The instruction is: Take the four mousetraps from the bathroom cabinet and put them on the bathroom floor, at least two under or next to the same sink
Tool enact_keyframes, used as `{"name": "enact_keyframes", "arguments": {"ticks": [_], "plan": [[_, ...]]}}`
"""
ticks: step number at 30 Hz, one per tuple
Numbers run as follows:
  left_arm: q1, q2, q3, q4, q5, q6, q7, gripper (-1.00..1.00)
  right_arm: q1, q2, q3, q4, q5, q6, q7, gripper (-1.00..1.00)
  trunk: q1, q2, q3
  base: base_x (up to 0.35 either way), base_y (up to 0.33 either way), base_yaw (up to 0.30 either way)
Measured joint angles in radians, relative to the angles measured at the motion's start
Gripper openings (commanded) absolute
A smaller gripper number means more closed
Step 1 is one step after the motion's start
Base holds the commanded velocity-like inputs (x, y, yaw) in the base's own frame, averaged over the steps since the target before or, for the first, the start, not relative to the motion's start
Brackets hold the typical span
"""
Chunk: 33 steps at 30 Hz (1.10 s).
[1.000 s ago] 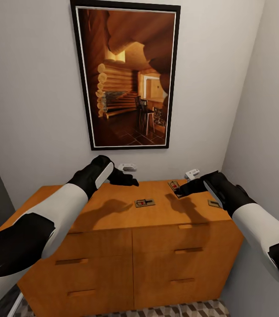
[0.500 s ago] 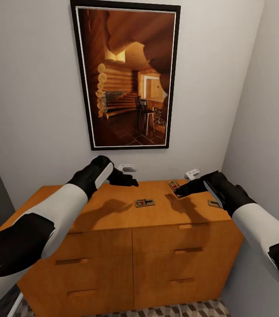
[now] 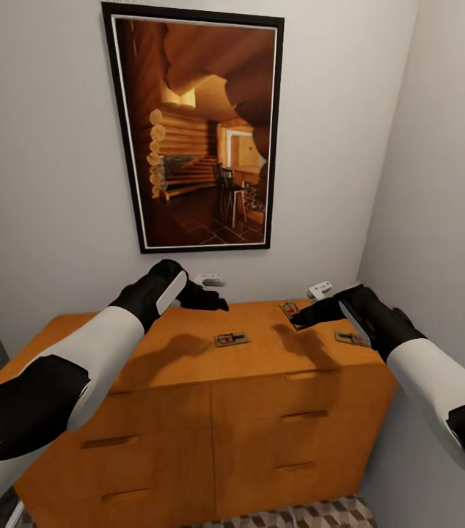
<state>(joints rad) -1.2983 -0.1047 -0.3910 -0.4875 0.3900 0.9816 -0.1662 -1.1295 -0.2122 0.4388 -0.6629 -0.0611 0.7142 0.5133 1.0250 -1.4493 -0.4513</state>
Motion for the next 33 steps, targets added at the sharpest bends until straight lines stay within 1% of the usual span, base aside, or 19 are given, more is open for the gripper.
{"name": "enact_keyframes", "arguments": {"ticks": [9, 15, 33], "plan": [[0.0, 0.0, 0.001, -0.002, 0.0, 0.0, 0.0, 1.0, 0.0, 0.0, 0.0, 0.0, 0.0, 0.0, 0.0, -1.0, 0.0, 0.0, 0.012, 0.0, 0.0, -0.204], [0.0, 0.0, 0.001, 0.003, 0.001, 0.0, 0.0, 1.0, 0.0, 0.0, 0.0, 0.0, 0.0, 0.0, 0.0, -1.0, 0.0, 0.0, 0.014, 0.013, 0.019, -0.052], [0.002, 0.001, 0.001, 0.009, 0.0, 0.0, -0.002, 1.0, 0.0, 0.002, 0.0, 0.0, 0.002, 0.0, 0.0, -1.0, 0.0, 0.0, 0.015, 0.231, 0.208, -0.002]]}}
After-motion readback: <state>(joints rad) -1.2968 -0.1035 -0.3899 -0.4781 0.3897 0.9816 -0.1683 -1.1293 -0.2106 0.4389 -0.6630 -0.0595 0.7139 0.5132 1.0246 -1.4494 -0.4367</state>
